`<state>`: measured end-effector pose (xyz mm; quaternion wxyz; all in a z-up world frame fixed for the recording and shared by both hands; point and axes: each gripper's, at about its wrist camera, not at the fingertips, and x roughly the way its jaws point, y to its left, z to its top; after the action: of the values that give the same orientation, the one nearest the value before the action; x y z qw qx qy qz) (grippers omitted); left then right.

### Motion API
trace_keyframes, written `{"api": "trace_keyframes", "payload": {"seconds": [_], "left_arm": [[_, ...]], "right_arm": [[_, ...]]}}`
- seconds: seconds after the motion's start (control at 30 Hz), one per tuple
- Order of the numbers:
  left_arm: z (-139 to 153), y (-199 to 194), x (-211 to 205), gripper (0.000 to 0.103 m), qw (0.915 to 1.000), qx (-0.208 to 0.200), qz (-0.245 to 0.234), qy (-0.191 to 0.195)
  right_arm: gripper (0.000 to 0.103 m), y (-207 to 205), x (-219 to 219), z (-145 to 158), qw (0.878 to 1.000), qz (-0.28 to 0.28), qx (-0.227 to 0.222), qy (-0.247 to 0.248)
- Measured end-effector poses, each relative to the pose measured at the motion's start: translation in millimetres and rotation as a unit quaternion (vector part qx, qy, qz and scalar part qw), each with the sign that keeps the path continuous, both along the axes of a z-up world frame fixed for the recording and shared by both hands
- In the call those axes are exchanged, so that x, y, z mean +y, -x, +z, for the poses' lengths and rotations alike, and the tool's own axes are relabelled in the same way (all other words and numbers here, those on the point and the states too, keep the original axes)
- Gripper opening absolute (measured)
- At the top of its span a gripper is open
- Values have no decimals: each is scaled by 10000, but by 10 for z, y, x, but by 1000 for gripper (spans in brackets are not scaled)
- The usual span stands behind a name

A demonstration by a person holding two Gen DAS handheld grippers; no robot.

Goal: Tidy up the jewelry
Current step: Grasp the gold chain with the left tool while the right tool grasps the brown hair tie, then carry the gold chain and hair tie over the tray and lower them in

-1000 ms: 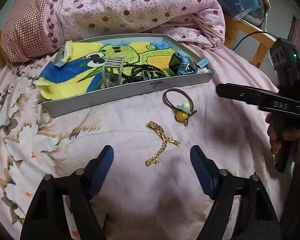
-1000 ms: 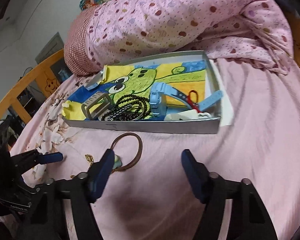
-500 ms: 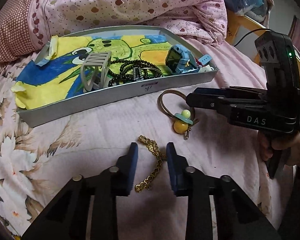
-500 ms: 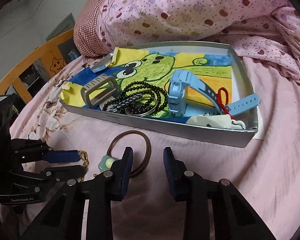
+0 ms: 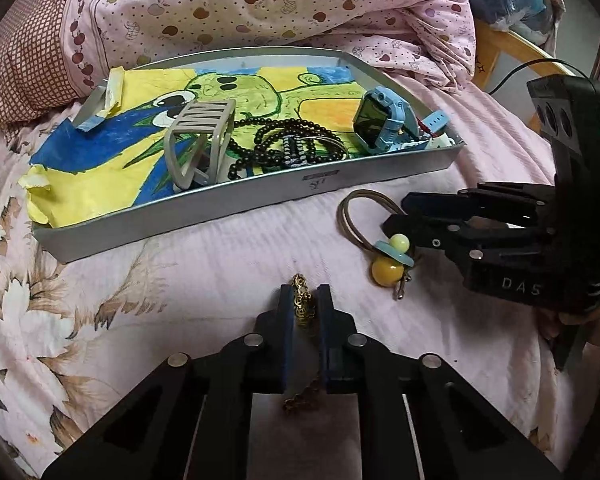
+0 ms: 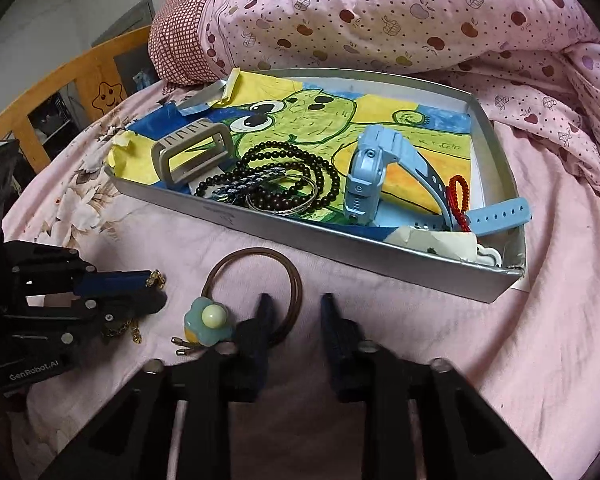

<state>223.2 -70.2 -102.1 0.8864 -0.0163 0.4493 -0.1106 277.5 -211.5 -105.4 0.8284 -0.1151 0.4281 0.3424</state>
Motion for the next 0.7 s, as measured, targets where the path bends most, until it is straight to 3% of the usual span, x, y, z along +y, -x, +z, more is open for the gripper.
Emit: {"api": "trace_keyframes", "payload": {"seconds": [0.13,0.33,0.7], "left_arm": [[19,18,4,8,10000,-47,45,6],[109,57,32,8,9998,-172,142,18],[526,45,53,7,9974,-647,297,99]], "right_arm": [[6,37,-2,15,10000,9,-60,8],[5,129,-24,172,9993,-42,-338,-154],[5,244,-117,646,9913,-201,-1112,-677]]}}
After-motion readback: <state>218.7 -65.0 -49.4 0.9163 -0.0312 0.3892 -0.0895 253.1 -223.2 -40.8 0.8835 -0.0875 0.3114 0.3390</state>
